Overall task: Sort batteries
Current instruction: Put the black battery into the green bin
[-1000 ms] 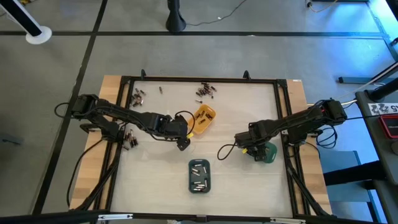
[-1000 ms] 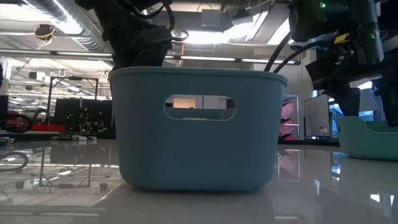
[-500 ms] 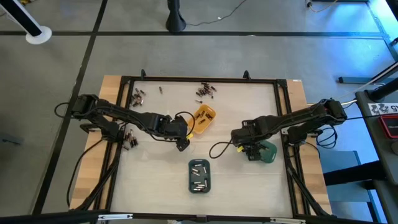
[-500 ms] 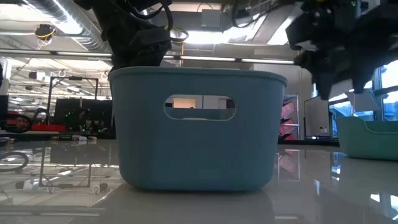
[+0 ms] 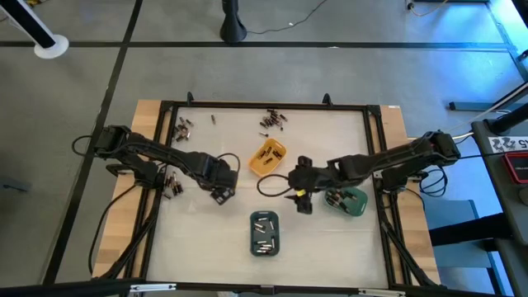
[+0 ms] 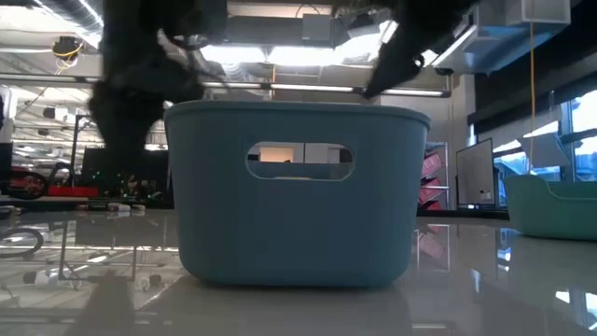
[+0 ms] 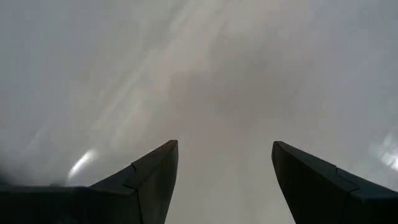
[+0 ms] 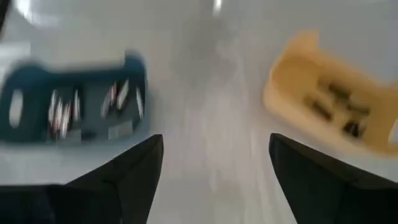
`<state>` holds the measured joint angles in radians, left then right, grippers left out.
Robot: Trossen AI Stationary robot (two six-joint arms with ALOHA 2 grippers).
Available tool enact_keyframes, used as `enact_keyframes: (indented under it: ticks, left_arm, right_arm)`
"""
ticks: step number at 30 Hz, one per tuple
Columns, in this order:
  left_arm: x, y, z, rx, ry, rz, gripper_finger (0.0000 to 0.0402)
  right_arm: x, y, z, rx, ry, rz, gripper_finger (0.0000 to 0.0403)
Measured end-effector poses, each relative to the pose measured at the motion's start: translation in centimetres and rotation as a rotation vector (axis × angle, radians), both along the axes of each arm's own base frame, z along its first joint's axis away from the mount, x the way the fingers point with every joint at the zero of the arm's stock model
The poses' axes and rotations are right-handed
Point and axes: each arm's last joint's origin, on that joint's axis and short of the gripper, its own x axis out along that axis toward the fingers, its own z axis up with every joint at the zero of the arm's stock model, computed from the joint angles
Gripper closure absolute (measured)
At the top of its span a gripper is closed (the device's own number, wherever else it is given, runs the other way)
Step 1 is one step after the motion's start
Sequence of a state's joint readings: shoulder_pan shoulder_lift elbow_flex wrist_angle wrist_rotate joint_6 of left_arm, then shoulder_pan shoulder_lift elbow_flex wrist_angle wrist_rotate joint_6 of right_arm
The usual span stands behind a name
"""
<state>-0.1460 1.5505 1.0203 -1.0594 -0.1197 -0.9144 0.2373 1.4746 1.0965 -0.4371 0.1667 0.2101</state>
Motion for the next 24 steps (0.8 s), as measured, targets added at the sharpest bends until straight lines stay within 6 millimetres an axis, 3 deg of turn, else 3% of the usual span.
enact_keyframes:
  ticks: [4,9,16,24]
  left_arm:
    - [-1.6,0.8,0.2,-0.047,0.187,0.007,0.0153]
    - [-2.7,3.0,0.5,-0.102,0.337,-0.061,0.0153]
    - [-2.6,5.9,-0.3,-0.234,0.388,-0.068,0.0153]
    - [-2.1,6.8,-2.3,-0.274,0.489,-0.092,0.0152]
  right_arm:
    - [0.5,0.5,-0.3,-0.007,-0.121,0.020,0.0122]
    - [0.3,0.5,-1.4,0.003,-0.122,0.039,0.0127]
    - [-0.5,1.0,-3.3,0.050,-0.095,0.012,0.0127]
    - [-1.5,2.7,-4.4,0.050,-0.057,0.057,0.0127]
